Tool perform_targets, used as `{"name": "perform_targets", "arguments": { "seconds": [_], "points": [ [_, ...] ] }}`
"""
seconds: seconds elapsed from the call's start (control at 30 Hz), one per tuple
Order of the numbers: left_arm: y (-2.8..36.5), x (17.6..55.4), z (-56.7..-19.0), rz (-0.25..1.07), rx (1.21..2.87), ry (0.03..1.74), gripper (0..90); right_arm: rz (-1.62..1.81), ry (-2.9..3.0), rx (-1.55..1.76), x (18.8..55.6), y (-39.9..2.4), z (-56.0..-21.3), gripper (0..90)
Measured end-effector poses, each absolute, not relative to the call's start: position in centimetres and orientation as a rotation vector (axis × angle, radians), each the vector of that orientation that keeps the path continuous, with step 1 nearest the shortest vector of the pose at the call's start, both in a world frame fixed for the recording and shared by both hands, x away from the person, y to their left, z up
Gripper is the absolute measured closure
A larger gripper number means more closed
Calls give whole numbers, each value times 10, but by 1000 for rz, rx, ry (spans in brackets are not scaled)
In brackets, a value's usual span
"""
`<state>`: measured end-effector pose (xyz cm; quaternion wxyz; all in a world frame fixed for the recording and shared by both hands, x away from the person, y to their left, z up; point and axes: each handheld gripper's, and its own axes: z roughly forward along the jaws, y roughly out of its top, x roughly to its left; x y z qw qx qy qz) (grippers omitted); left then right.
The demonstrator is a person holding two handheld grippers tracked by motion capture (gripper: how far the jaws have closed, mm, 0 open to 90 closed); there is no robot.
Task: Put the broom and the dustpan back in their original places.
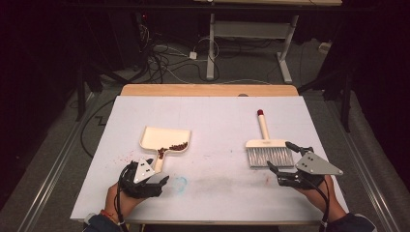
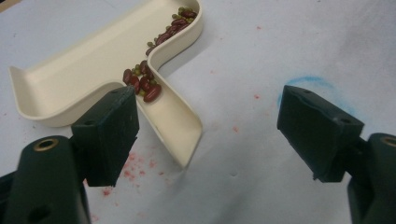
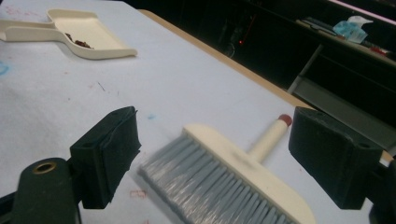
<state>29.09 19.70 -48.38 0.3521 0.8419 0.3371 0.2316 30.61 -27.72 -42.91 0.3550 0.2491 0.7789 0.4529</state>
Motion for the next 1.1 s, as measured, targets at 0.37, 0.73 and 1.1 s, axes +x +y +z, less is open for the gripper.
{"name": "perform_targets", "arguments": {
  "seconds": [0.37, 0.73, 1.1],
  "points": [
    [198, 292, -484, 598, 2167, 873, 184, 1117, 2059, 659, 302, -286, -454, 162],
    [191, 289, -484, 654, 2207, 825, 183, 1077, 2105, 678, 299, -289, -467, 163],
    [188, 287, -484, 657, 2222, 805, 184, 1111, 2090, 679, 295, -291, -462, 163]
  ]
}}
